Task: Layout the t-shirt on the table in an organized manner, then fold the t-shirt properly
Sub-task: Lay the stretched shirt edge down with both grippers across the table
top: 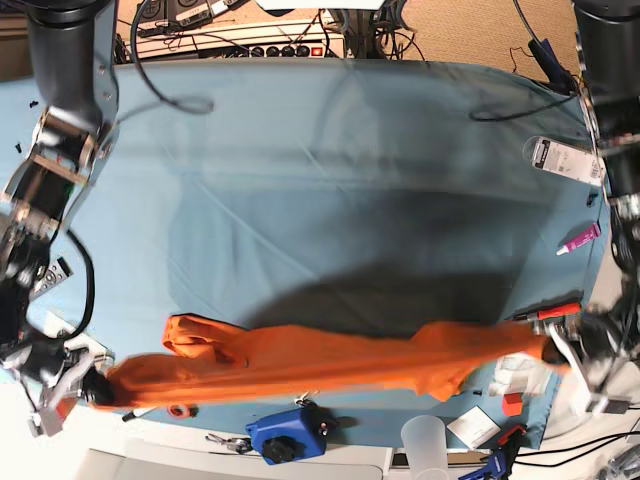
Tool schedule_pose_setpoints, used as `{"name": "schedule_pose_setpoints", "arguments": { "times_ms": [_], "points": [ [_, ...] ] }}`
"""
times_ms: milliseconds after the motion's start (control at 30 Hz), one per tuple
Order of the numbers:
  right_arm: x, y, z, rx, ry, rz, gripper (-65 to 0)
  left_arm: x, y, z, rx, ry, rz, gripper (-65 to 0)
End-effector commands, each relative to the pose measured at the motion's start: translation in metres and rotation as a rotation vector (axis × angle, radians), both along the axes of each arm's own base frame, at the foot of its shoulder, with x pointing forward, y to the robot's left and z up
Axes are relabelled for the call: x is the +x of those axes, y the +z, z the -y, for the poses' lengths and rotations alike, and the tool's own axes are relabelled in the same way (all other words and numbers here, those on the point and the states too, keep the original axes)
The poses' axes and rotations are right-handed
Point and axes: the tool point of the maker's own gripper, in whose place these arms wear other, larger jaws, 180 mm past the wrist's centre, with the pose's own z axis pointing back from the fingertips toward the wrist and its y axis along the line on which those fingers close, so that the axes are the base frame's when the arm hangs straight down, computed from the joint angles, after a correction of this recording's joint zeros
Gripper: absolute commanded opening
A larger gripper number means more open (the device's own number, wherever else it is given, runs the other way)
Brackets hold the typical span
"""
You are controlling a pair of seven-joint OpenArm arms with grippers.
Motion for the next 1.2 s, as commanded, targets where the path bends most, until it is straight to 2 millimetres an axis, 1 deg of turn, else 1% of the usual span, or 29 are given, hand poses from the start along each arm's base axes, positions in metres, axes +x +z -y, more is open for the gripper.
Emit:
{"name": "schedule_pose_setpoints", "arguments": {
  "times_ms": [0, 133, 267, 433, 533, 633, 733, 833, 900, 1033, 1167],
  "points": [
    [-0.002, 0.018, 0.013, -0.038, -0.039, 0.060, -65.0, 0.001, 0.015, -0.015, 0.033, 0.031, 0.040, -65.0],
    [-0.029, -0.012, 0.025, -0.059, -0.088, 0.021, -65.0, -0.025, -0.015, -0.016, 0.038, 0.035, -0.013, -65.0],
    [-0.053, -0.041, 0.047, -0.011, -0.152, -0.029, -65.0, -0.051, -0.040, -0.014, 0.046, 0.030, -0.059, -65.0],
    [-0.079, -0.069, 0.066, 0.031, -0.202, -0.077, -65.0, -0.082, -0.069, 0.002, 0.017, 0.018, -0.108, -65.0],
    [-0.098, -0.093, 0.074, 0.031, -0.223, -0.136, -65.0, -0.100, -0.086, 0.012, -0.033, 0.035, -0.134, -65.0],
    [-0.122, -0.123, 0.075, 0.047, -0.226, -0.216, -65.0, -0.123, -0.104, 0.014, -0.090, 0.083, -0.168, -65.0],
    [-0.149, -0.153, 0.069, 0.071, -0.209, -0.301, -65.0, -0.149, -0.119, 0.008, -0.127, 0.146, -0.199, -65.0],
    [-0.175, -0.177, 0.061, 0.103, -0.187, -0.376, -65.0, -0.177, -0.128, -0.001, -0.154, 0.213, -0.223, -65.0],
    [-0.191, -0.191, 0.059, 0.109, -0.184, -0.425, -65.0, -0.192, -0.131, -0.001, -0.202, 0.242, -0.228, -65.0],
    [-0.220, -0.212, 0.058, 0.089, -0.172, -0.507, -65.0, -0.215, -0.138, 0.002, -0.264, 0.252, -0.221, -65.0],
    [-0.239, -0.225, 0.057, 0.086, -0.174, -0.559, -65.0, -0.235, -0.149, 0.007, -0.269, 0.245, -0.256, -65.0]
  ]
}}
